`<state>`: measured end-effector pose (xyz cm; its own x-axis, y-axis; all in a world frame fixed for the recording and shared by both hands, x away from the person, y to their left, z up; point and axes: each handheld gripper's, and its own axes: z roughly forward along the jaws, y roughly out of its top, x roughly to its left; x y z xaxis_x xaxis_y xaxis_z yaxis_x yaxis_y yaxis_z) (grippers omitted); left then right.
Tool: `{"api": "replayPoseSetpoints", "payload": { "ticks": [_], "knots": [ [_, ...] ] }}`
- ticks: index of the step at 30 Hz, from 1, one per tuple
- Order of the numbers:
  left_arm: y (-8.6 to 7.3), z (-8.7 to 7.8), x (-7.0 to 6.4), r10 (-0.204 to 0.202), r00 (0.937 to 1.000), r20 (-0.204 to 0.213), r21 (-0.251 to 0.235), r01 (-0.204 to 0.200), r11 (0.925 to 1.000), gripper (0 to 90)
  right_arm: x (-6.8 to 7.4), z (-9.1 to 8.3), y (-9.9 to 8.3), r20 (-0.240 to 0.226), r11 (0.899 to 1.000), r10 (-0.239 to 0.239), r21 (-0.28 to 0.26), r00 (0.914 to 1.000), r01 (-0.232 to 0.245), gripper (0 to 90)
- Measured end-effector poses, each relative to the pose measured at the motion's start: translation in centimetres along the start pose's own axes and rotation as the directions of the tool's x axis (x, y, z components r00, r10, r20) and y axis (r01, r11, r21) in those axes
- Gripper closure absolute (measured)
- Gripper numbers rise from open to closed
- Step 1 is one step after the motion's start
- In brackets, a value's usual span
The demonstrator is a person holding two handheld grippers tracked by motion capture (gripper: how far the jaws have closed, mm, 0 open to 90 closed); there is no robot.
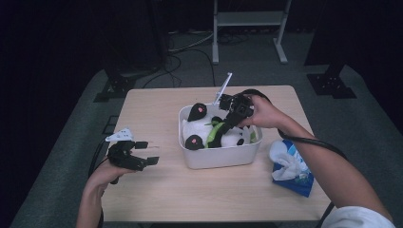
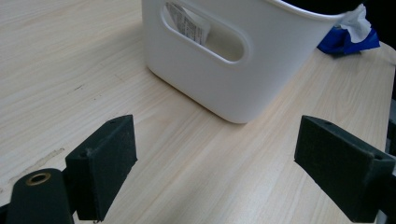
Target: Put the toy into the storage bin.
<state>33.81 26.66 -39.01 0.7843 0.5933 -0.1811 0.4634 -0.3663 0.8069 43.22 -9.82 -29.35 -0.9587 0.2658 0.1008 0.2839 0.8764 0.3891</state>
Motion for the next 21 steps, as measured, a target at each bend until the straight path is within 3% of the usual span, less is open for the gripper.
{"api": "replayPoseSetpoints", "payload": {
  "ticks": [9,21],
  "knots": [
    [-0.1,0.1,0.1,-0.003,1.0000,-0.003,0.008,0.003,1.0000,11.5,-0.7,2.0,-0.8,-0.022,0.999,0.035,-0.010,0.9991,-0.035,74.9],
    [-0.1,0.2,0.0,0.004,1.0000,-0.001,0.016,-0.004,0.9999,11.3,-1.0,1.6,-1.4,-0.032,0.997,0.068,-0.037,0.9972,-0.069,66.3]
  ]
}}
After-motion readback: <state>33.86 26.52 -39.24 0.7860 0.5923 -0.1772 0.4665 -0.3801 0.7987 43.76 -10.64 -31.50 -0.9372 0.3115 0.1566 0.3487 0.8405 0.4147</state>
